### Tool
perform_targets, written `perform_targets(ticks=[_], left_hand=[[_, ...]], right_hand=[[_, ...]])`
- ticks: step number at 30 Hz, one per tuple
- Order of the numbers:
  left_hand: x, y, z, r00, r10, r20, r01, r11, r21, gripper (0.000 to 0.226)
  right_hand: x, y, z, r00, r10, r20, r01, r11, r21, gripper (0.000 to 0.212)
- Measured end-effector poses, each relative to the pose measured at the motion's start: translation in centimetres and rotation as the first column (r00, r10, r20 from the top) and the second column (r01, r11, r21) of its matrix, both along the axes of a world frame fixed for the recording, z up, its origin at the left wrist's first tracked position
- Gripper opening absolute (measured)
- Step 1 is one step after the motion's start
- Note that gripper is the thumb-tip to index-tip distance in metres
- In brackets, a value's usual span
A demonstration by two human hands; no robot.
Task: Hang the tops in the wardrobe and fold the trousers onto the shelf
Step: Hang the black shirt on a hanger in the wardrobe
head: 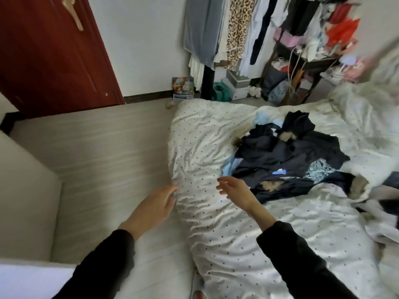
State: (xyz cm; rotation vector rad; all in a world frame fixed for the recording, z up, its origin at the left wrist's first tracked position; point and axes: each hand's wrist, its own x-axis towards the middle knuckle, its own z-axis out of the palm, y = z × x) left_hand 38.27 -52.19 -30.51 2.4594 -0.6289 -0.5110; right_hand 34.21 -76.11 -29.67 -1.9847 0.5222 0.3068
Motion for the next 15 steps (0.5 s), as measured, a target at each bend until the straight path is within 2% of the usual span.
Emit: perform_targets(ticks=[6, 9, 12, 15], left_hand=[[6.2, -16.4, -2.2, 0.980, -0.198, -0.032, 0.198, 0.980, 0.024, 0.045], [8.4, -21.2, -3.4, 0.969, -0.246, -0.037, 0.247, 0.968, 0.047, 0.046], [10.6, -24.7, -4.4, 0.962, -0.270, -0.052, 0.273, 0.959, 0.076, 0.046], [12.3, -27.4, -5.2, 0.962, -0.269, -0.049, 0.273, 0.959, 0.080, 0.045]], right_hand=[[3.3, -15.7, -2.5, 0.982, -0.183, -0.043, 0.167, 0.955, -0.246, 0.032], [5.6, -21.0, -3.9, 0.978, -0.207, -0.022, 0.186, 0.915, -0.358, 0.033], [7.6, -24.8, -6.0, 0.979, -0.203, -0.032, 0.162, 0.858, -0.488, 0.036], [9.4, -27.4, -7.6, 0.989, -0.135, -0.065, 0.060, 0.752, -0.656, 0.049]])
